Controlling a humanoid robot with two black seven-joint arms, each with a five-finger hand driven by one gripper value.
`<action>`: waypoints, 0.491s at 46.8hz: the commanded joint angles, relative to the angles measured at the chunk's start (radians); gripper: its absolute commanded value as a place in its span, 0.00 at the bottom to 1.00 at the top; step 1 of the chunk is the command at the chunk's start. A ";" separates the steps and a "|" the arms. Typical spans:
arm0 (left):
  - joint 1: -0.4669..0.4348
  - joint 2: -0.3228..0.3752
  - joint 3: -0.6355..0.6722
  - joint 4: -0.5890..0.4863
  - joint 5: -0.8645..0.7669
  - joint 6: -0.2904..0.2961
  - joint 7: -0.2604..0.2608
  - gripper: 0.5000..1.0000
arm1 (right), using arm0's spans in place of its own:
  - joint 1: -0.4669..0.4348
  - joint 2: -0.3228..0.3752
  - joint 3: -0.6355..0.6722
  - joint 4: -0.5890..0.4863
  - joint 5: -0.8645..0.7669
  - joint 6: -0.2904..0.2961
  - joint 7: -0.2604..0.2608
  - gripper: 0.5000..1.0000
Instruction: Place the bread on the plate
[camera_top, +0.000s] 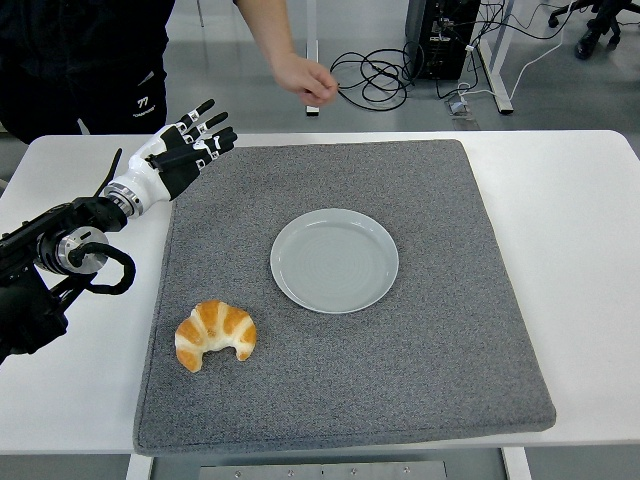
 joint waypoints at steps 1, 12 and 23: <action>0.000 0.000 0.004 0.000 0.002 0.000 -0.002 0.94 | 0.000 0.000 0.000 0.000 0.000 0.000 0.000 1.00; 0.000 0.000 0.007 0.000 0.002 0.000 0.002 0.94 | 0.000 0.000 -0.001 0.000 0.000 0.000 0.000 1.00; 0.007 0.000 0.004 0.000 -0.001 0.006 -0.003 0.94 | 0.000 0.000 -0.001 0.000 0.000 0.000 0.000 1.00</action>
